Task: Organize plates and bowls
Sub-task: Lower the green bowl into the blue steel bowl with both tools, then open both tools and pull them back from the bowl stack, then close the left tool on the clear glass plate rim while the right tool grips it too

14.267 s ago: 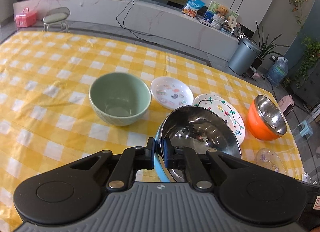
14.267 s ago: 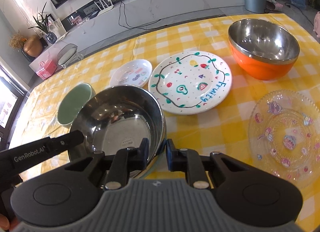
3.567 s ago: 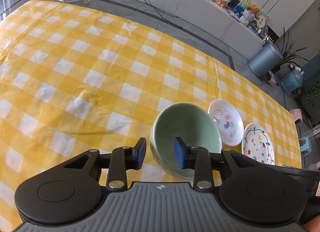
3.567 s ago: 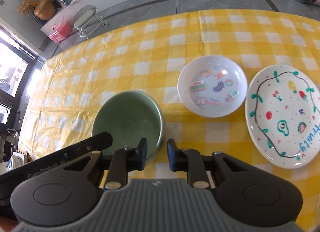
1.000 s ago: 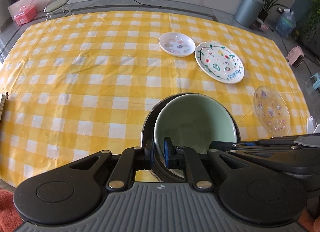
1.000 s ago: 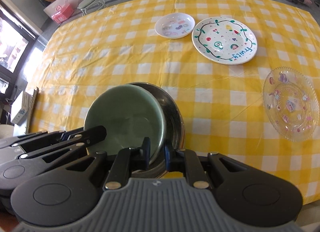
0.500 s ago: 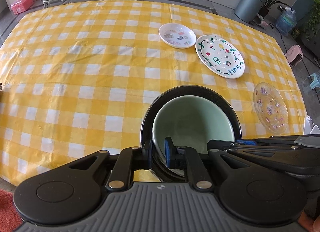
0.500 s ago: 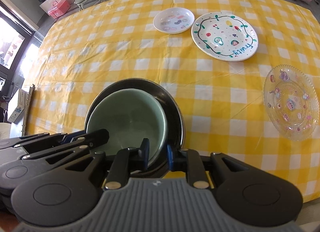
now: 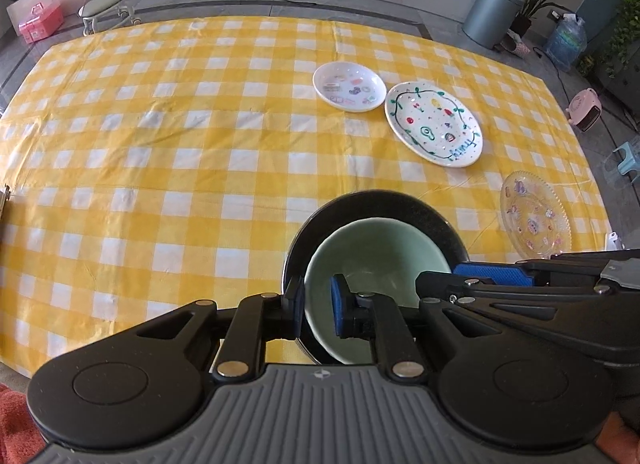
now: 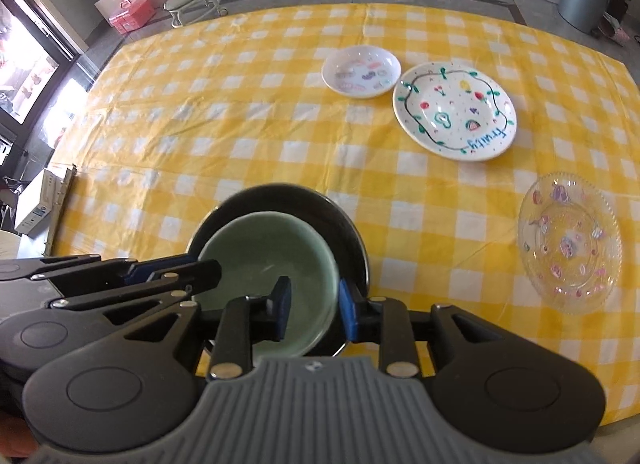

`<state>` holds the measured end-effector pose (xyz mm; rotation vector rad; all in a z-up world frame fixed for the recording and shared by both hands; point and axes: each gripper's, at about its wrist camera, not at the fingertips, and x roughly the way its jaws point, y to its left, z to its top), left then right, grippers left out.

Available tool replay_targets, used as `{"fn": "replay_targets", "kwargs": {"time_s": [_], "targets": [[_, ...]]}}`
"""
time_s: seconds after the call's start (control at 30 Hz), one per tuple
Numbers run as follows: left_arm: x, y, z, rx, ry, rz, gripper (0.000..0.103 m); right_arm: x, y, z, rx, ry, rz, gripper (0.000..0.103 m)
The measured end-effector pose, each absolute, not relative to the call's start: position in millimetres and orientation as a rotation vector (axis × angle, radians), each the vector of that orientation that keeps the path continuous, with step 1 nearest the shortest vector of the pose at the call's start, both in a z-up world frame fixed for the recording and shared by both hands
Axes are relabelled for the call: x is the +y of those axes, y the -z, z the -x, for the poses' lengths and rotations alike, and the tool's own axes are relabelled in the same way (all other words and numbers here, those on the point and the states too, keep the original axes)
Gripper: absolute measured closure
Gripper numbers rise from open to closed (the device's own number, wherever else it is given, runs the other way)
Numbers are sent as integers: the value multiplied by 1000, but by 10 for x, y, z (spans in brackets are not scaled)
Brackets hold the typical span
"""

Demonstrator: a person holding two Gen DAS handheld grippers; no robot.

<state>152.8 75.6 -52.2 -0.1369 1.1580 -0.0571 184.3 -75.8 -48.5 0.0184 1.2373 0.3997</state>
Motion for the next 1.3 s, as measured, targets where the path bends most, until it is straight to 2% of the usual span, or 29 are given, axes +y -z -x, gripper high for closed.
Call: {"fn": "replay_targets", "kwargs": {"time_s": [0.2, 0.27, 0.37, 0.47, 0.67, 0.9, 1.3], "targets": [[723, 334, -1431, 1090, 63, 125, 86, -800, 328, -1770, 1196, -425, -24, 77], [706, 226, -1360, 1045, 77, 137, 79, -861, 244, -1716, 1157, -436, -32, 76], [641, 59, -1218, 940, 103, 153, 74, -1038, 129, -1631, 1087, -425, -59, 69], [482, -71, -1061, 829, 133, 129, 70, -1267, 65, -1531, 1018, -392, -87, 69], [100, -119, -881, 721, 202, 150, 69, -1822, 82, -1344, 853, -300, -123, 63], [-299, 157, -994, 776, 298, 279, 66, -2370, 366, -1283, 785, -166, -94, 63], [-845, 619, -1283, 818, 266, 319, 42, -3076, 866, -1677, 829, 18, -237, 63]]}}
